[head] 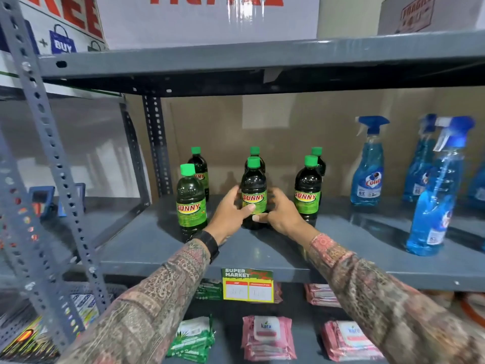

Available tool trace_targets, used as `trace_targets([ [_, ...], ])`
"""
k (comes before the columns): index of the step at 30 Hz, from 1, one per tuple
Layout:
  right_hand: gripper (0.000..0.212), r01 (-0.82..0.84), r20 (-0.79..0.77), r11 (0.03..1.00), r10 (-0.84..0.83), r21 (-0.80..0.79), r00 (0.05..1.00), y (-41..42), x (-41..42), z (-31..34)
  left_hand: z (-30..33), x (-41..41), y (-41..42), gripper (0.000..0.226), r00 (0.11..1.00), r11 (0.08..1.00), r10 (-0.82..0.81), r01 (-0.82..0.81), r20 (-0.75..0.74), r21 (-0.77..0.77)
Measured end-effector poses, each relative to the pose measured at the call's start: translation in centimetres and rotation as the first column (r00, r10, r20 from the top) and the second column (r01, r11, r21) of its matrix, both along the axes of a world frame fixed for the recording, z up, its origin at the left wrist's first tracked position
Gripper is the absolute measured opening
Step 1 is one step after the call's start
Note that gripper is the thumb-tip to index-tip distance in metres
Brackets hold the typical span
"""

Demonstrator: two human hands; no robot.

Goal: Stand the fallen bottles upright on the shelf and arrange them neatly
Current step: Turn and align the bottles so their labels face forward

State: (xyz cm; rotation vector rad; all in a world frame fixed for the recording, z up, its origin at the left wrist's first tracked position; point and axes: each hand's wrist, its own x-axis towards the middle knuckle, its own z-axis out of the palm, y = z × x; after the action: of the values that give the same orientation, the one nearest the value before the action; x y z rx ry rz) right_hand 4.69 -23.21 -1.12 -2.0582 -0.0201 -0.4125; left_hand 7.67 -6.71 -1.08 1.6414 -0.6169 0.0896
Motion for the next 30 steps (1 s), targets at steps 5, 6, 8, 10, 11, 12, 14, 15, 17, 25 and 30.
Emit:
trace_targets([
  [5,0.077,-0.057,0.035,0.998,0.058,-0.037,0.998,-0.5,-1.9,-0.5,-0.8,-1.7,0.6,0.055,1.000,0.999,-0.028,0.028,0.014,-0.021],
  [6,0.076,-0.064,0.041,0.997,0.066,-0.045,0.997,-0.6,-2.4,-0.7,-1.1,-2.1,0.7,0.056,0.999,0.999,-0.041,0.041,0.012,-0.031],
  [8,0.074,-0.066,0.061,0.996,0.070,-0.068,0.996,-0.7,-3.0,-0.9,-1.4,-2.8,0.8,0.058,0.998,0.997,-0.058,0.058,0.013,-0.044],
  [10,0.074,-0.062,0.080,0.995,0.068,-0.076,0.994,-0.7,-3.4,-1.2,-1.7,-3.4,0.9,0.059,0.998,0.996,-0.065,0.066,0.018,-0.055],
  [11,0.075,-0.060,0.084,0.996,0.066,-0.073,0.994,-0.6,-3.6,-1.3,-1.7,-3.6,0.9,0.058,0.997,0.996,-0.071,0.072,0.018,-0.057],
  [12,0.075,-0.058,0.085,0.996,0.064,-0.067,0.994,-0.5,-3.8,-1.3,-1.6,-3.8,0.9,0.056,0.997,0.996,-0.070,0.071,0.014,-0.052],
  [14,0.078,-0.060,0.084,0.997,0.064,-0.049,0.994,-0.4,-4.1,-1.2,-1.3,-4.2,1.0,0.056,0.998,0.997,-0.062,0.062,0.005,-0.037],
  [15,0.081,-0.061,0.082,0.997,0.065,-0.047,0.995,-0.4,-4.2,-1.2,-1.3,-4.3,1.0,0.057,0.998,0.998,-0.058,0.058,0.002,-0.033],
  [17,0.088,-0.054,0.069,0.997,0.058,-0.052,0.996,-0.7,-4.8,-1.3,-1.3,-4.7,1.3,0.066,1.000,0.999,-0.011,0.010,-0.020,-0.031],
  [25,0.064,0.108,0.056,0.990,-0.103,-0.089,0.993,-7.6,-8.9,-1.9,-1.9,-9.6,0.9,0.032,0.965,0.961,0.254,-0.245,0.061,-0.132],
  [30,0.066,0.253,0.052,0.967,-0.253,0.010,0.966,-11.5,-8.4,-0.8,-0.4,-9.9,-5.9,0.040,0.997,0.998,0.064,-0.064,0.041,-0.009],
])
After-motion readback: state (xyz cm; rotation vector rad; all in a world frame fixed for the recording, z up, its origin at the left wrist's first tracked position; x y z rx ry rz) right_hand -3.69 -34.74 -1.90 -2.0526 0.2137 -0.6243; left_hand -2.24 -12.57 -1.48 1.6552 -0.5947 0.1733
